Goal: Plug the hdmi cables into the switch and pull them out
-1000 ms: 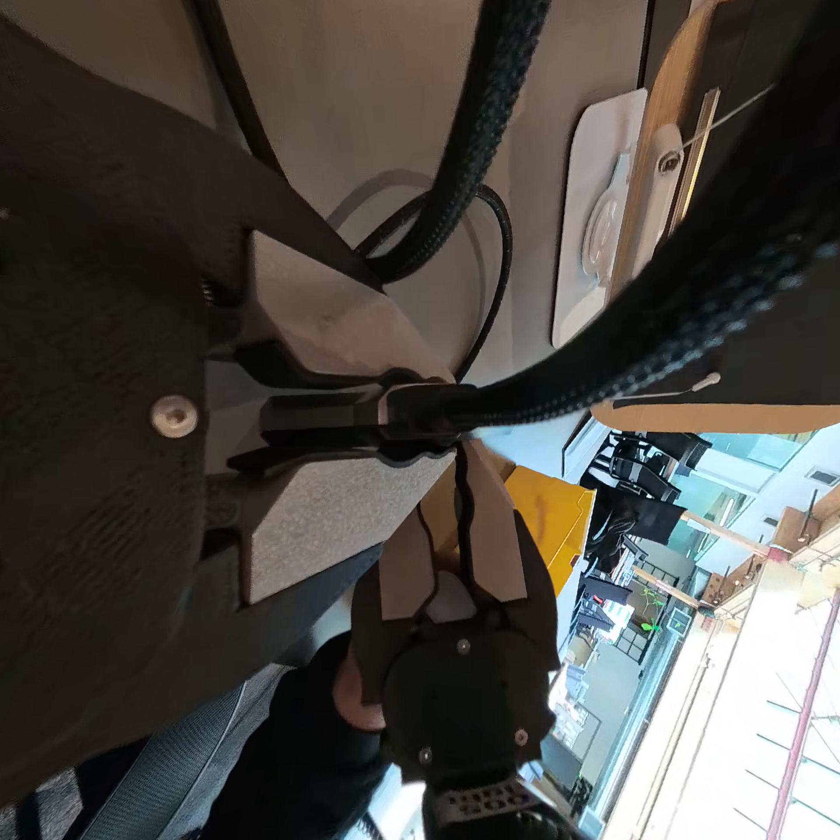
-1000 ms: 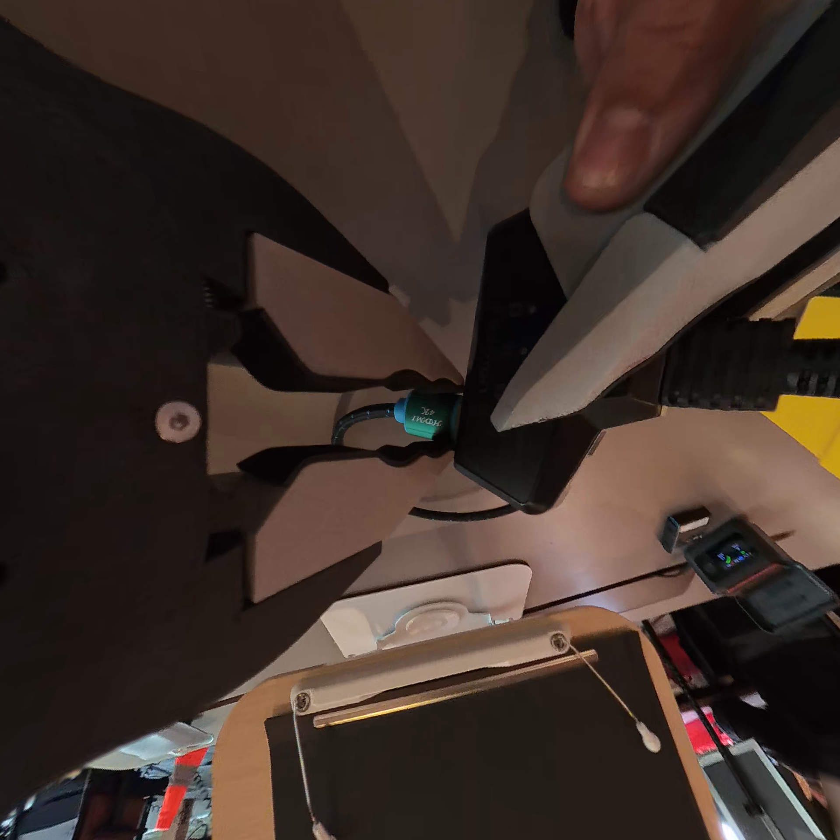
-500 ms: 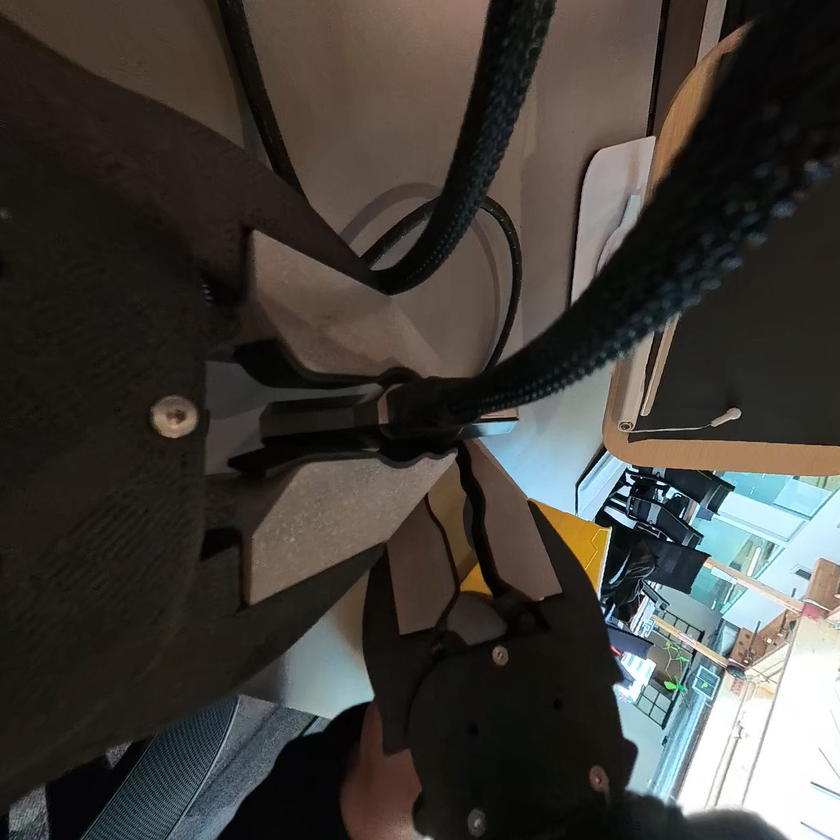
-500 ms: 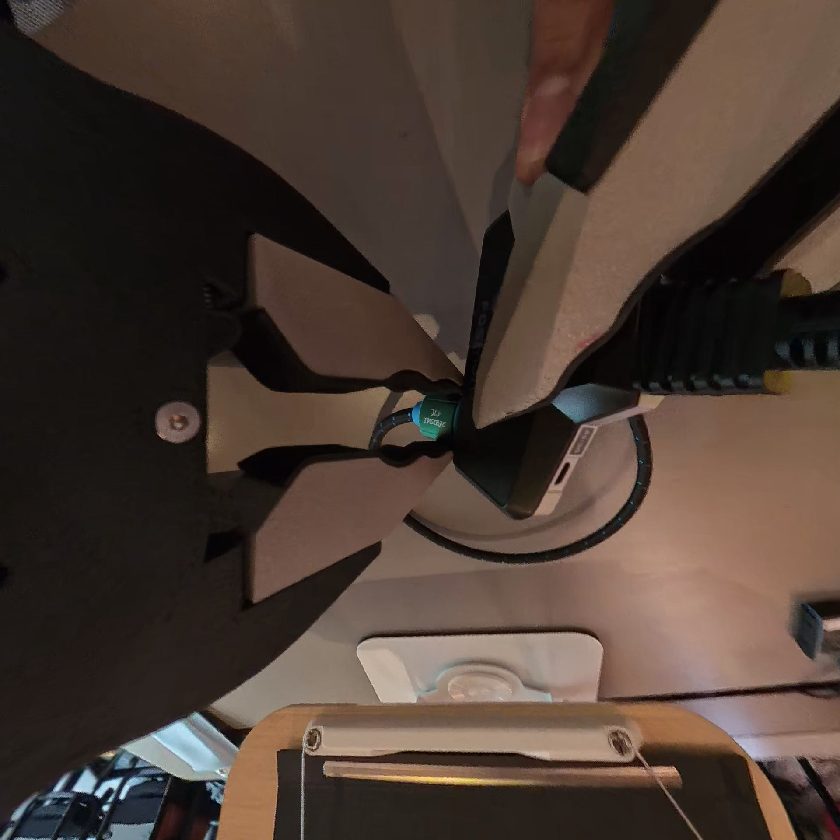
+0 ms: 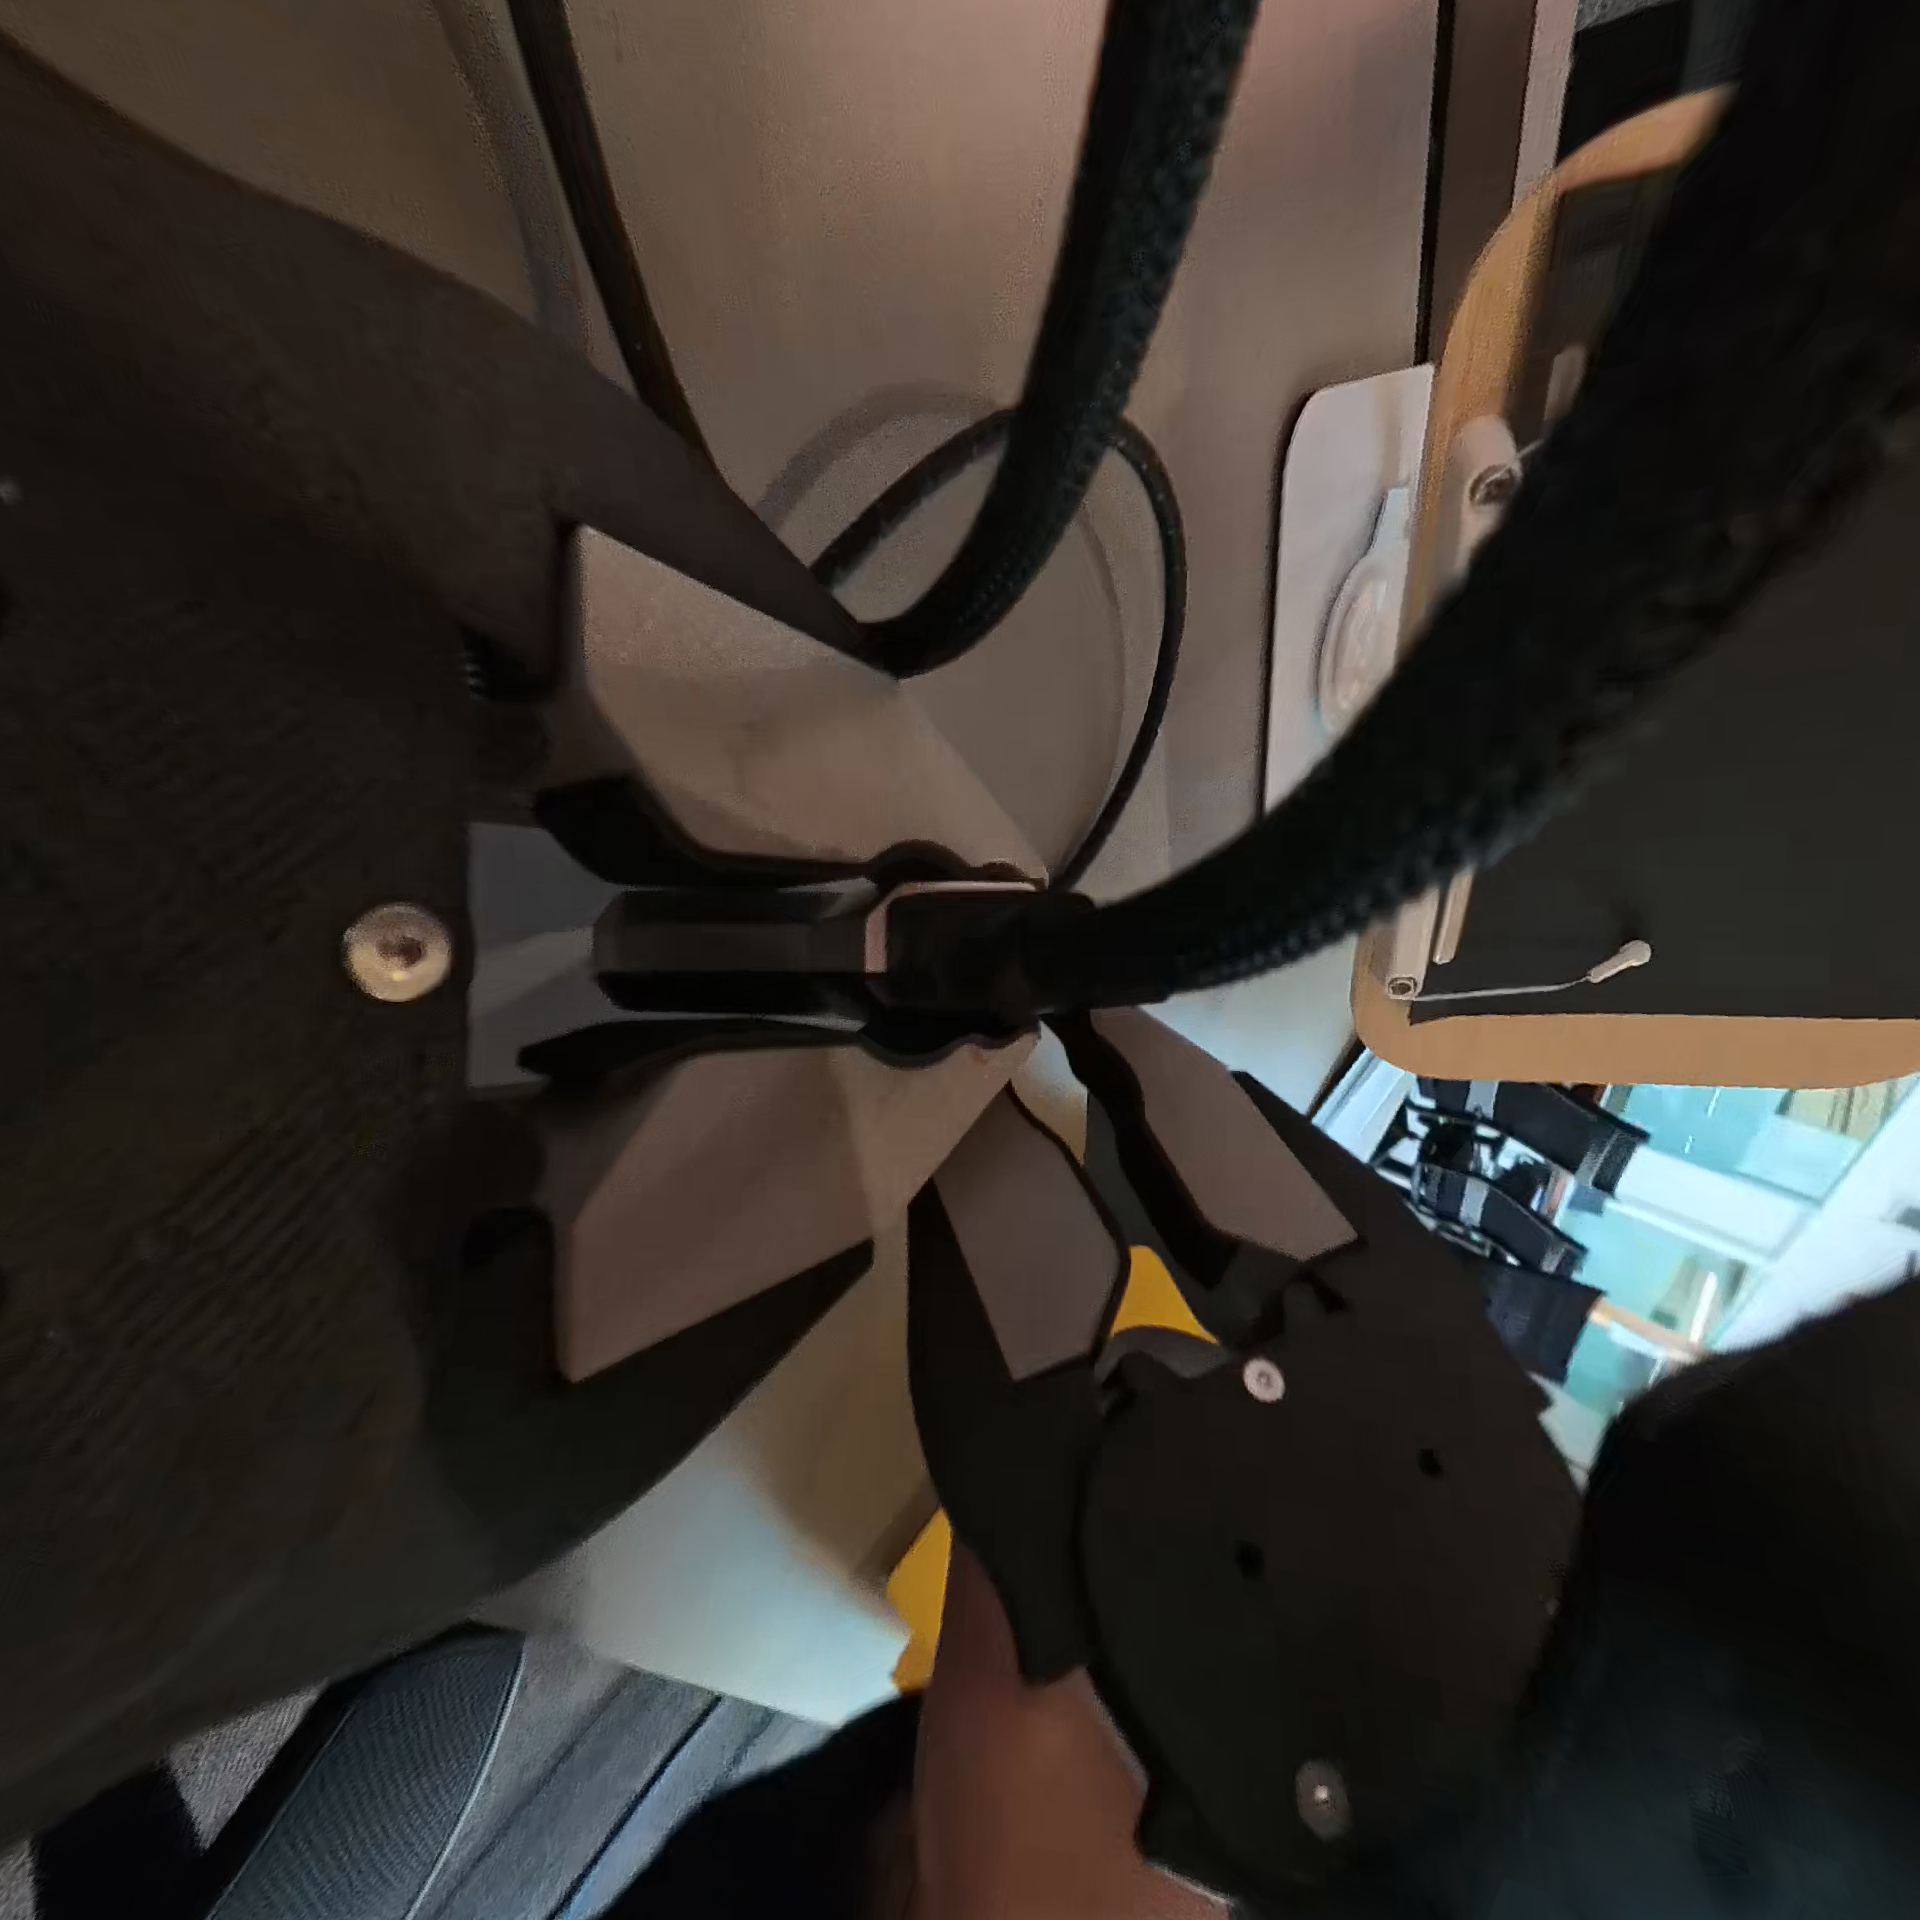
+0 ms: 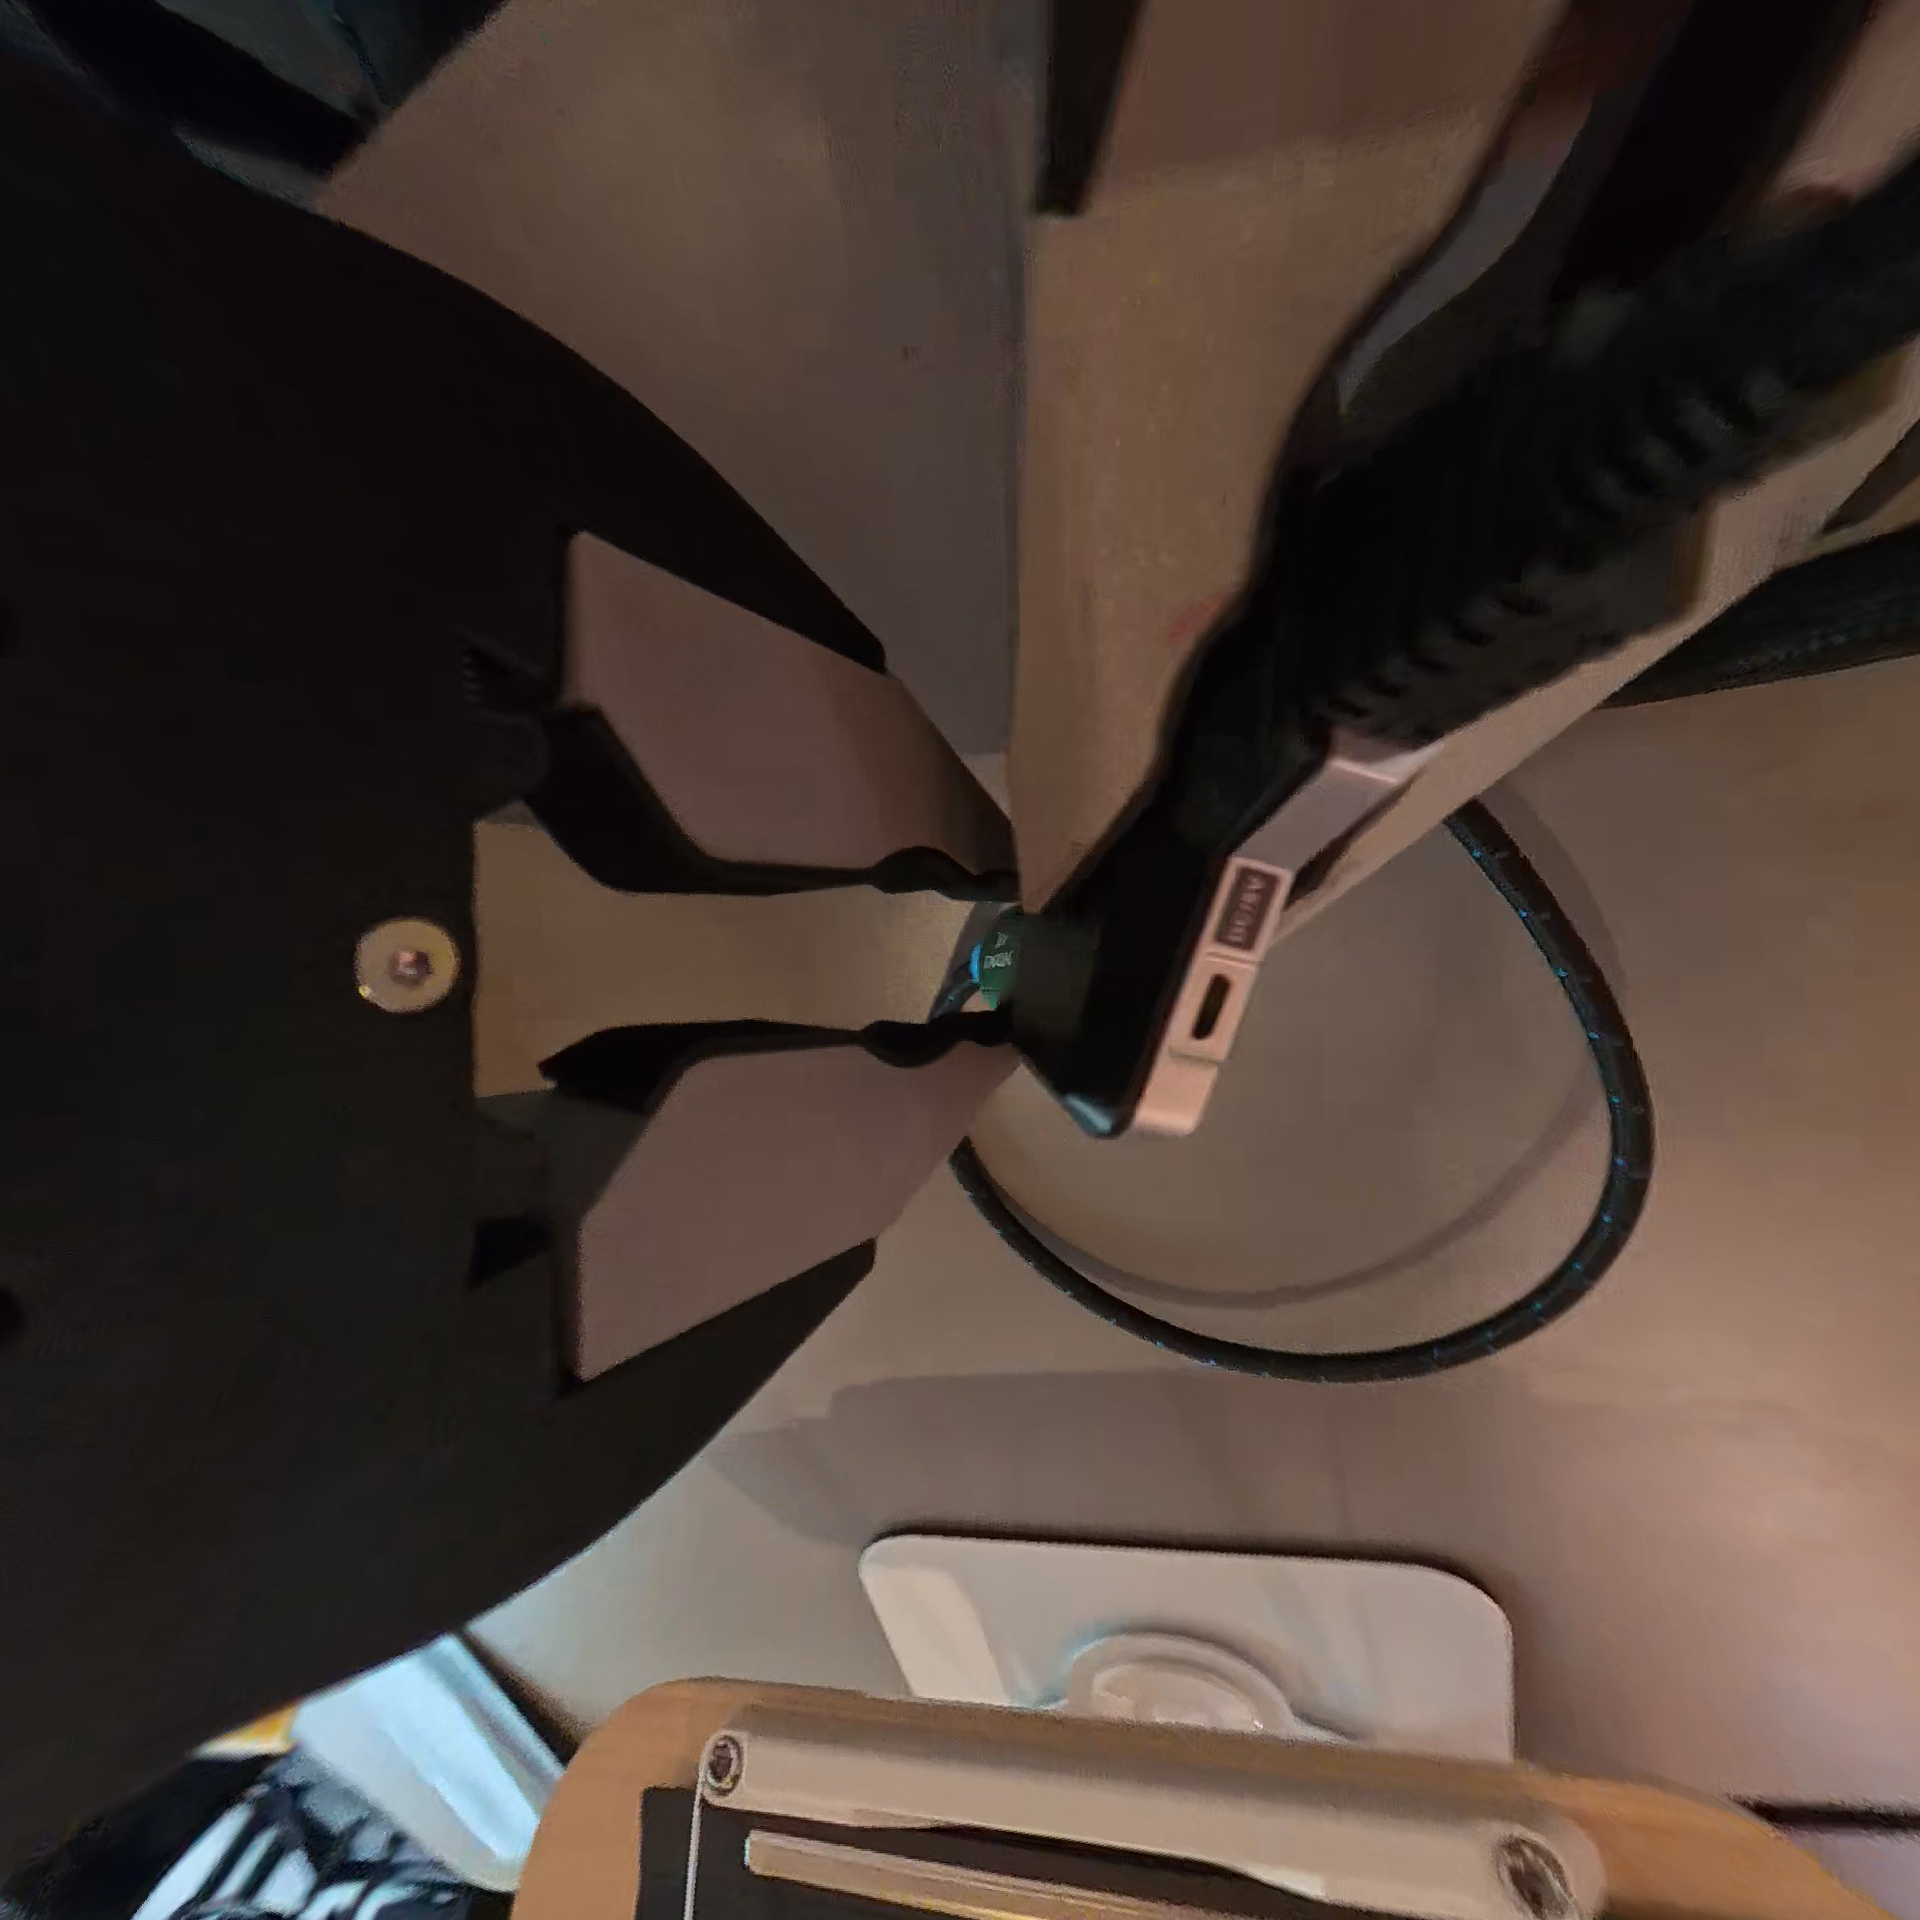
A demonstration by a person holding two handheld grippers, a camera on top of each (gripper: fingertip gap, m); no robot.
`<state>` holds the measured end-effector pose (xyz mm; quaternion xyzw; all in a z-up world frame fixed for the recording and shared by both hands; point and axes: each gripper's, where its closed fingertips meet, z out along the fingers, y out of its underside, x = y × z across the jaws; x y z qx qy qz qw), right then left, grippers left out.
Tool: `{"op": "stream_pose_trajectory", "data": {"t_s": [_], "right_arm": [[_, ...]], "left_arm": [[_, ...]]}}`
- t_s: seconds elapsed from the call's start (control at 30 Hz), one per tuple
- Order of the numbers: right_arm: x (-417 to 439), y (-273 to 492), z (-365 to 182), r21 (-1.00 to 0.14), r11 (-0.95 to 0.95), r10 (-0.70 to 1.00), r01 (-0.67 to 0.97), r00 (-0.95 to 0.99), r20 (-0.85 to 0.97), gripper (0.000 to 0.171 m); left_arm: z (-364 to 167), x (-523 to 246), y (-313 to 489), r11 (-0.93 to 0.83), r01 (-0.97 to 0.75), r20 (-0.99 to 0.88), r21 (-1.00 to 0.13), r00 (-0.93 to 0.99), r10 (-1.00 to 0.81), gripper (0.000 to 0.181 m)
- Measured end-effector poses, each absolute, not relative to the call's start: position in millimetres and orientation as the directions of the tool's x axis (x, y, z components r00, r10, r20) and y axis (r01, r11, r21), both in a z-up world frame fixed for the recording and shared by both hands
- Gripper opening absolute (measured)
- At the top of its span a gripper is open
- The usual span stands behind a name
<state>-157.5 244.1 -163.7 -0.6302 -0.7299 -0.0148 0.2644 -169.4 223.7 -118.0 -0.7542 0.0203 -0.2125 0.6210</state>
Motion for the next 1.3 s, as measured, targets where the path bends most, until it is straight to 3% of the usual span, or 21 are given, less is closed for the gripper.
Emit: {"op": "stream_pose_trajectory", "data": {"t_s": [0.03,0.2,0.3,0.4,0.53,0.8,1.1,1.3], "right_arm": [[-159,244,-162,-0.363,0.229,0.909,0.903,-0.065,0.412,0.019],[-164,234,-151,-0.709,0.281,0.935,0.647,-0.018,0.354,0.027],[-162,233,-145,-0.815,0.268,0.950,0.514,-0.001,0.312,0.027],[-160,235,-137,-0.851,0.290,0.943,0.438,0.021,0.332,0.028],[-159,229,-129,-0.846,0.353,0.923,0.399,-0.002,0.384,0.018],[-158,223,-122,-0.852,0.403,0.908,0.335,-0.028,0.418,0.017],[-175,239,-155,-0.673,0.399,0.871,0.622,-0.029,0.490,0.018],[-178,245,-164,-0.466,0.381,0.861,0.798,-0.123,0.493,0.018]], "left_arm": [[-117,-169,223,-0.229,0.251,0.315,-0.940,0.898,-0.308,0.020],[-112,-168,221,-0.226,0.315,0.380,-0.922,0.849,-0.367,0.020],[-111,-160,220,-0.241,0.327,0.402,-0.914,0.811,-0.425,0.021],[-111,-162,221,-0.249,0.350,0.427,-0.903,0.796,-0.428,0.021],[-109,-165,220,-0.250,0.395,0.467,-0.884,0.768,-0.438,0.021],[-103,-163,215,-0.298,0.502,0.579,-0.812,0.627,-0.522,0.021],[-122,-181,228,-0.296,0.421,0.503,-0.858,0.806,-0.313,0.019],[-130,-188,234,-0.313,0.411,0.489,-0.856,0.841,-0.232,0.020]]}}
